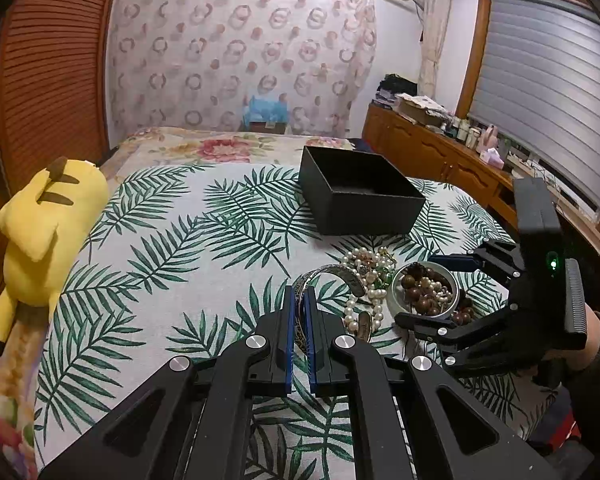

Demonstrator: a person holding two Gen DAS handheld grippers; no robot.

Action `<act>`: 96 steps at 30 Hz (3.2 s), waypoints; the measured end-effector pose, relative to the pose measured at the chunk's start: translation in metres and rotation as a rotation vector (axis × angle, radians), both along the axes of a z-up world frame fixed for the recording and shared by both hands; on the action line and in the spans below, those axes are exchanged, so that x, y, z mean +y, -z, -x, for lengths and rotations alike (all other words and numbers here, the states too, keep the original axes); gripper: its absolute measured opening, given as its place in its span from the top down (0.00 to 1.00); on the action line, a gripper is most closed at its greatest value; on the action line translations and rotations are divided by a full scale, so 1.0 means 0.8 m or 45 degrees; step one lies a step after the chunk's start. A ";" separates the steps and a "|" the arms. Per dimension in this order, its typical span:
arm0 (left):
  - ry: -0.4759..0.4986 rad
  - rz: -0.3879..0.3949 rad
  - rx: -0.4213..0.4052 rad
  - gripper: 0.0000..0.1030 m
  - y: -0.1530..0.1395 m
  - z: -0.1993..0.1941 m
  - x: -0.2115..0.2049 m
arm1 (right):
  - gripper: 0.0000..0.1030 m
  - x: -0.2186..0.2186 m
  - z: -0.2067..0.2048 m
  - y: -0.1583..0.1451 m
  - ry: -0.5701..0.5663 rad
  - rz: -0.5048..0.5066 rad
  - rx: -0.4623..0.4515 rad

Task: Organize jewelry
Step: 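Carry the silver bangle to the black box with the left gripper while the right carries the jade bangle, then open both grippers to drop the bangles into the black box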

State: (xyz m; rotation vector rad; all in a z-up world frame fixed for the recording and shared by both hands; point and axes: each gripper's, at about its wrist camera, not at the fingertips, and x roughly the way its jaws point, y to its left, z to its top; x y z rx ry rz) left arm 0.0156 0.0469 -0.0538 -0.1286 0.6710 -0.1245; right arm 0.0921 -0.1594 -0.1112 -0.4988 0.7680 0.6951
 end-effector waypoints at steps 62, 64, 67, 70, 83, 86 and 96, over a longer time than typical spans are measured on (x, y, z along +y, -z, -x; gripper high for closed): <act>0.086 -0.120 -0.069 0.79 -0.049 -0.166 -0.031 | 0.28 -0.016 -0.143 -0.075 0.083 -0.218 -0.137; 0.078 -0.133 -0.070 0.64 -0.048 -0.159 -0.026 | 0.28 -0.006 -0.147 -0.069 0.075 -0.202 -0.119; 0.070 -0.144 -0.078 0.44 -0.045 -0.148 -0.019 | 0.28 0.007 -0.151 -0.060 0.069 -0.174 -0.099; 0.069 -0.129 -0.084 0.26 -0.042 -0.139 -0.015 | 0.28 0.014 -0.153 -0.053 0.066 -0.162 -0.084; 0.112 -0.188 -0.049 0.08 -0.014 -0.108 -0.018 | 0.27 -0.026 -0.118 -0.082 0.071 -0.271 -0.082; 0.120 -0.192 -0.020 0.08 -0.005 -0.103 -0.019 | 0.34 -0.042 -0.098 -0.082 0.061 -0.265 -0.069; 0.197 -0.239 0.127 0.08 0.027 -0.098 -0.033 | 0.72 -0.088 -0.043 -0.049 0.024 -0.241 0.051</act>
